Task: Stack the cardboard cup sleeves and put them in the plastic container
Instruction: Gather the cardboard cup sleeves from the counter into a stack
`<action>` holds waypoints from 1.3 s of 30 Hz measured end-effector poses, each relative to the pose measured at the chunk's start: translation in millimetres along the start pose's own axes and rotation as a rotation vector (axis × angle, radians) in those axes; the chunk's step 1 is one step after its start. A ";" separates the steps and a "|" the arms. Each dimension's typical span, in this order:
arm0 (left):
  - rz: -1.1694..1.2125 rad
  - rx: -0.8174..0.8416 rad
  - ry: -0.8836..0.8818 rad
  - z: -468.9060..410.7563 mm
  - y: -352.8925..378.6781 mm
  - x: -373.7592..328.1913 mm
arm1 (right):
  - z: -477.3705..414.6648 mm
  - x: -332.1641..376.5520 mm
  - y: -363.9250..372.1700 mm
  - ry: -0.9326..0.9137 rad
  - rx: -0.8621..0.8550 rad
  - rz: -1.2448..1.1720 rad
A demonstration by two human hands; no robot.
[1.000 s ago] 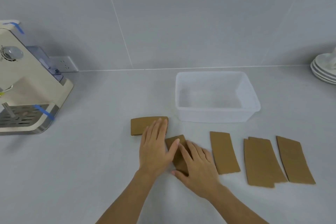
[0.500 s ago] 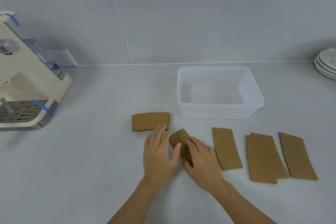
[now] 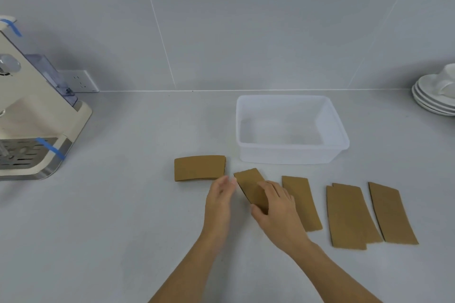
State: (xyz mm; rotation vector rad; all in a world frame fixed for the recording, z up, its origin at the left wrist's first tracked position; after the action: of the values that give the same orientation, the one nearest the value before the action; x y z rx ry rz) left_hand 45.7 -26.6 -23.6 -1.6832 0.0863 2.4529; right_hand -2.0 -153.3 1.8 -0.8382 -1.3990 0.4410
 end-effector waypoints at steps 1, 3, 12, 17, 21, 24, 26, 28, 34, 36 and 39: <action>0.106 0.022 -0.074 -2.0 1.3 2.3 | -0.3 2.7 -2.2 -0.002 -0.009 -0.026; 0.356 0.087 -0.230 -5.0 5.8 7.1 | -0.7 8.2 -5.5 0.007 -0.017 -0.096; 0.836 0.417 -0.448 6.7 37.5 9.3 | 9.0 26.7 2.9 0.068 0.067 -0.343; 0.820 0.439 -0.443 7.5 51.4 12.7 | 17.8 29.7 7.3 0.026 0.078 -0.341; 0.845 0.444 -0.458 6.5 59.8 19.6 | 19.6 20.1 8.3 0.026 0.173 -0.246; 0.836 0.439 -0.493 7.9 66.5 25.0 | 17.5 10.4 6.7 0.050 0.310 -0.221; 0.821 0.442 -0.528 10.4 71.8 27.3 | 14.9 4.8 1.0 0.062 0.393 -0.217; 0.812 0.439 -0.554 11.4 74.7 29.1 | 11.9 0.2 -8.0 0.073 0.457 -0.222; 0.853 0.401 -0.545 8.6 75.5 31.0 | -3.9 -33.1 -43.7 0.258 0.298 -0.224; 0.861 0.397 -0.535 8.2 75.3 32.5 | -7.8 -46.5 -51.8 0.310 0.183 -0.083; 0.865 0.394 -0.527 8.0 75.3 35.1 | -6.1 -60.8 -51.9 0.337 0.071 0.136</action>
State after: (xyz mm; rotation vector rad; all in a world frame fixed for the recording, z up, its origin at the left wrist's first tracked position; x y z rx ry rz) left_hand 13.3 -96.0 -56.8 -0.8707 1.3620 3.0491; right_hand -16.0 -232.2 -1.0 -0.9059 -1.0146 0.4282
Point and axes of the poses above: each hand's wrist, its own z-axis away from the middle knuckle, its own y-axis out of the palm, x = y × z, the point moved 7 cm from there along -z, towards the middle knuckle, and after that the axes turned 6 degrees about -z, right-handed, at the moved point
